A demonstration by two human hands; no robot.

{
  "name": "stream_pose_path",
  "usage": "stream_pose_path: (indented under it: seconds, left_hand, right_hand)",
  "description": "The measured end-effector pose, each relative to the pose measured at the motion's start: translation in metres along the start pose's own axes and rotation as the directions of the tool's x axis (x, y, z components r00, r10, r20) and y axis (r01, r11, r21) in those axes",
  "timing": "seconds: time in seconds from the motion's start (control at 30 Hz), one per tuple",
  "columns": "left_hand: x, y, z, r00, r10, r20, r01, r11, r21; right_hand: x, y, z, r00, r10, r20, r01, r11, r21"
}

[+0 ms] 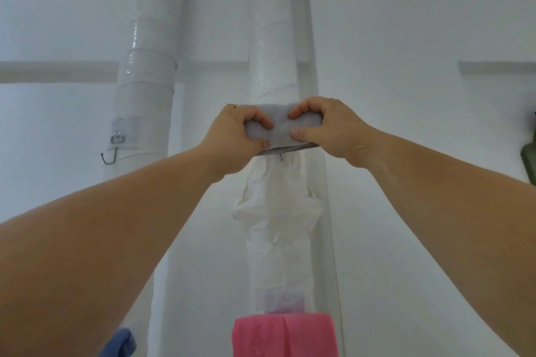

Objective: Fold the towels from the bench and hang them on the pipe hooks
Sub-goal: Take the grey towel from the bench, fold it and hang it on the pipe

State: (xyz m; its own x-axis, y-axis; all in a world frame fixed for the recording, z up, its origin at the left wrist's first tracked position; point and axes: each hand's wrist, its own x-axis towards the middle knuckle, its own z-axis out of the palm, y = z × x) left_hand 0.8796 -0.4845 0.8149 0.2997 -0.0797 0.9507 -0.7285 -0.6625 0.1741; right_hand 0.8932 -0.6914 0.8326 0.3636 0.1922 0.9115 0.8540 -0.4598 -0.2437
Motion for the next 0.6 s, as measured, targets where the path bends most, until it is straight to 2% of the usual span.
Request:
stream_pose_path:
  seconds: [0.17,0.3,0.6]
  left_hand:
    - [0.018,-0.016,0.011,0.999,-0.02,0.028,0.021,1.0,-0.022]
    - [0.012,-0.023,0.018,0.997,-0.067,0.023,0.07,0.988,-0.139]
    - [-0.005,-0.028,0.021,0.978,-0.176,0.112,0.2,0.946,-0.255]
  right_hand:
    - [0.015,0.017,0.013,0.999,0.008,-0.042,-0.008,1.0,0.01]
    - [0.012,0.032,0.024,0.997,0.027,-0.075,-0.023,0.998,0.062]
    - [-0.008,0.036,0.023,0.994,0.101,0.045,-0.108,0.98,0.167]
